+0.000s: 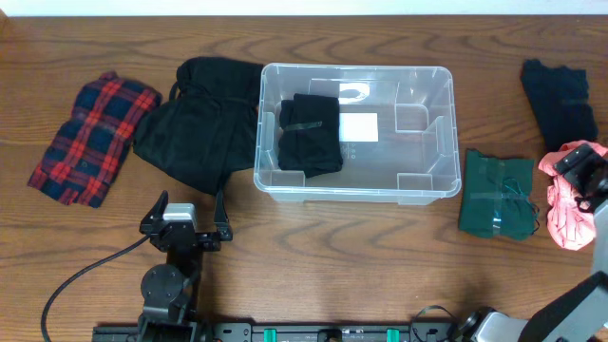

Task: Pack container
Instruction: 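Withdraw the right gripper toward the pink shirt, then grasp the pink gold-print shirt with the right gripper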

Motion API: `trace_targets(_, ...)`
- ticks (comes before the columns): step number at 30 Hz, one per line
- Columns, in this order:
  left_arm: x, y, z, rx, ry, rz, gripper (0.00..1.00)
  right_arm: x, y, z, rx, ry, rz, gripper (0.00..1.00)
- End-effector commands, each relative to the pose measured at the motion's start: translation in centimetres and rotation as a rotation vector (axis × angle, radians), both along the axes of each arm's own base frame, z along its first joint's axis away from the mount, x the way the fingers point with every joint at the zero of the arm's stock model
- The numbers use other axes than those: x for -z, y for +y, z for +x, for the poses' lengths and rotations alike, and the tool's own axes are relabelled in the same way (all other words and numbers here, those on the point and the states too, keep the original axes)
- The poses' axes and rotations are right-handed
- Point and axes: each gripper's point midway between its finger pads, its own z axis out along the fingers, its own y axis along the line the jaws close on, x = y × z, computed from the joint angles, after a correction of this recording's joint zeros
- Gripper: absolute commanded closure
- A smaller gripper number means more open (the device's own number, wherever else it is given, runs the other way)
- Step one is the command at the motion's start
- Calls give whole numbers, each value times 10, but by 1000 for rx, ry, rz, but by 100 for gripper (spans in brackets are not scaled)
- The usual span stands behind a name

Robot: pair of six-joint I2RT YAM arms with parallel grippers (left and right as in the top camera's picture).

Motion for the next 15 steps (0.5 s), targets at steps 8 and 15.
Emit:
trace_targets(8,17,5,-1,-26,50,24,2,58,-12,6,-162,113,-80,11)
trace_targets(15,17,5,-1,-26,49,24,2,80,-13,7,-245,181,-90,11)
